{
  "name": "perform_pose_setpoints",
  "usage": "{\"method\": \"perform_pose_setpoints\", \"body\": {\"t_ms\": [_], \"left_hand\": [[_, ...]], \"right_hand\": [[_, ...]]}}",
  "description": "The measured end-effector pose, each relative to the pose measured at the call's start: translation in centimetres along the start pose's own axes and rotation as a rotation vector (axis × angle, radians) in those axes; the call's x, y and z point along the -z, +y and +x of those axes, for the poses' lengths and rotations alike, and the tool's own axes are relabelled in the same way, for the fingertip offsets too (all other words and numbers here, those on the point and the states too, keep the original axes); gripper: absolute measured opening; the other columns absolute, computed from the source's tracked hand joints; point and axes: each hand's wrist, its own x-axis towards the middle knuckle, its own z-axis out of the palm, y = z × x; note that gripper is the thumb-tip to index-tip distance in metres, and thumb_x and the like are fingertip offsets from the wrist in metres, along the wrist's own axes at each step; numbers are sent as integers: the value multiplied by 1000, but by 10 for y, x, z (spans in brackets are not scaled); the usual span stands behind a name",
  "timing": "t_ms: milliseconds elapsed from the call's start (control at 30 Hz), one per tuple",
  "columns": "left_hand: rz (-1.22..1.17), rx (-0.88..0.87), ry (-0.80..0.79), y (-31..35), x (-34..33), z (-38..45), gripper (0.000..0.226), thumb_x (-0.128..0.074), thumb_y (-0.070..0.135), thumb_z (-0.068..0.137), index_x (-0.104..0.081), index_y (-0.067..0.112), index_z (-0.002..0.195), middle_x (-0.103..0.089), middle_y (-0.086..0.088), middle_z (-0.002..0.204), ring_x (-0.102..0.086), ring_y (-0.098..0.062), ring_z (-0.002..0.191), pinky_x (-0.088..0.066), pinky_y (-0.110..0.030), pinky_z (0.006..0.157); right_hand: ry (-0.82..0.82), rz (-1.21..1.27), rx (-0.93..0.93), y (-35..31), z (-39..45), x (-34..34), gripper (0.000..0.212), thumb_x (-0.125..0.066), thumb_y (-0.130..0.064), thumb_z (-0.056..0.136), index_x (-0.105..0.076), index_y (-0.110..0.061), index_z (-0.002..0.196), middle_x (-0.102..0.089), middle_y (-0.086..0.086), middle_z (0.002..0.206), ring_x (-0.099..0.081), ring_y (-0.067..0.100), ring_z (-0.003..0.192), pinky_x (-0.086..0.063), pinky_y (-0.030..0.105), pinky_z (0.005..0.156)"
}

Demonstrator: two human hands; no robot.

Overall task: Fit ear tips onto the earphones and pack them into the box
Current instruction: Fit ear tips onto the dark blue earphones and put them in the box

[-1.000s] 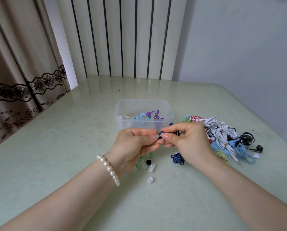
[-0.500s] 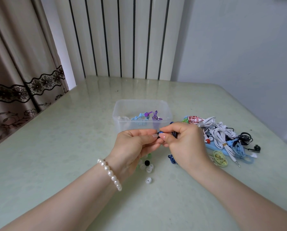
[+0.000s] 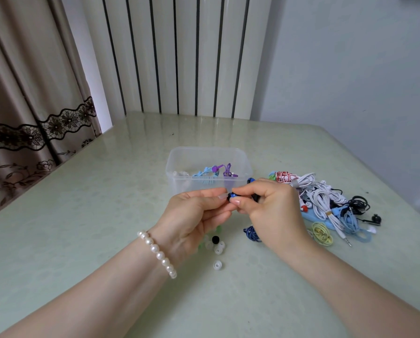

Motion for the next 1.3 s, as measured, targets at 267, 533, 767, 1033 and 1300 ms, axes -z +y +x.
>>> {"method": "perform_pose_setpoints", "body": {"t_ms": [267, 533, 767, 1033, 1300], "left_hand": [[19, 26, 1, -1, -1, 0, 10, -61, -7, 78, -65, 0, 82, -71, -13, 71, -70, -17, 60, -57, -21, 57], [95, -78, 18, -4, 0, 1, 17, -63, -7, 76, -65, -1, 91, -72, -13, 73, -70, -18, 64, -56, -21, 62], [51, -37, -37, 2, 2, 3, 11, -57, -7, 80, -66, -1, 85, -72, -15, 73, -70, -18, 63, -57, -22, 60], [78, -101, -82, 5, 5, 5, 20, -64, 3, 60, -67, 1, 79, -70, -10, 65, -67, -13, 57, -56, -19, 56], [105, -314, -122, 0, 5, 6, 17, -65, 2, 56, -65, 1, 73, -70, -10, 62, -67, -16, 55, -55, -21, 55]], "right_hand": [[-113, 107, -183, -4, 3, 6, 32, -72, 6, 71, -67, -25, 64, -62, -8, 52, -63, 12, 54, -56, 22, 59], [-165, 167, -224, -3, 3, 5, 30, -67, 10, 75, -65, -19, 66, -62, -1, 53, -63, 7, 49, -54, 19, 54], [-240, 341, -343, -4, 9, 12, 19, -60, 9, 80, -63, -8, 72, -63, 4, 50, -64, 13, 45, -55, 23, 51], [-267, 572, -443, -8, 12, 19, 11, -61, 3, 80, -66, -5, 78, -68, 6, 58, -66, 19, 49, -55, 23, 50], [-343, 610, -428, -14, 9, 19, 12, -58, 3, 79, -67, -4, 78, -67, 6, 58, -58, 15, 44, -46, 19, 46]]}}
